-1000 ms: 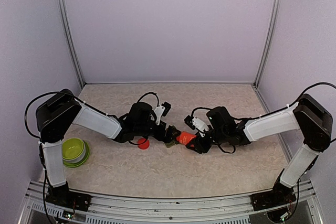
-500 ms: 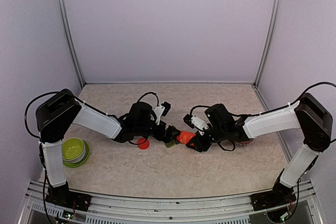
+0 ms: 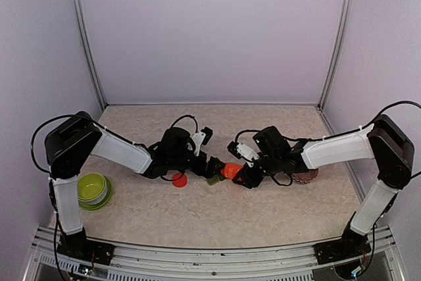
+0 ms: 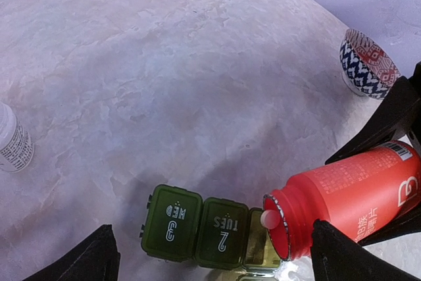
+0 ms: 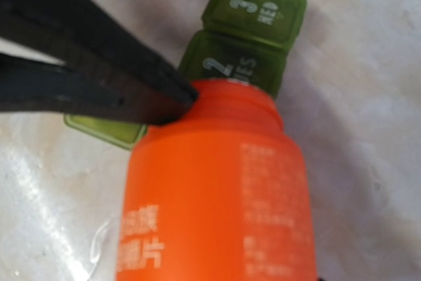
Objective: Sort the pills into containers
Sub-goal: Pour the pill into the compartment of the pill container.
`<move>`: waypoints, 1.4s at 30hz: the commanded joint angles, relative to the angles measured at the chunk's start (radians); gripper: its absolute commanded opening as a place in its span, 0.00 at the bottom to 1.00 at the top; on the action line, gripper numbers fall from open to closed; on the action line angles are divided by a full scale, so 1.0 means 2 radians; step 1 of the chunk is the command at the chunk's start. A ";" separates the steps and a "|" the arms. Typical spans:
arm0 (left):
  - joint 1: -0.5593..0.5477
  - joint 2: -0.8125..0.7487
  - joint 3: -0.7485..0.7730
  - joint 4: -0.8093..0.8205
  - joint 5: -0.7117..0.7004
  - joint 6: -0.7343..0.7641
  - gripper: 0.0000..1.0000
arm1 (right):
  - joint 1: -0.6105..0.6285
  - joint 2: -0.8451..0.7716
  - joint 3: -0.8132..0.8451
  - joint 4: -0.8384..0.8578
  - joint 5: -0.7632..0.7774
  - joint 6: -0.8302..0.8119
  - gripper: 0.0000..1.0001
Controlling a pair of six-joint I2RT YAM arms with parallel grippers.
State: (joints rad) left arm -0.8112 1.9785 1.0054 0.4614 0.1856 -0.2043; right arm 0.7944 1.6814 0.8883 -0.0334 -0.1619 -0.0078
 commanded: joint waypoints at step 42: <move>-0.007 0.008 0.007 -0.011 0.015 0.007 0.99 | 0.021 0.015 0.095 -0.037 -0.005 -0.017 0.00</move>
State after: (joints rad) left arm -0.8082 1.9785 1.0054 0.4324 0.1764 -0.2039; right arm 0.8032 1.7046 1.0187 -0.2131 -0.1051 -0.0273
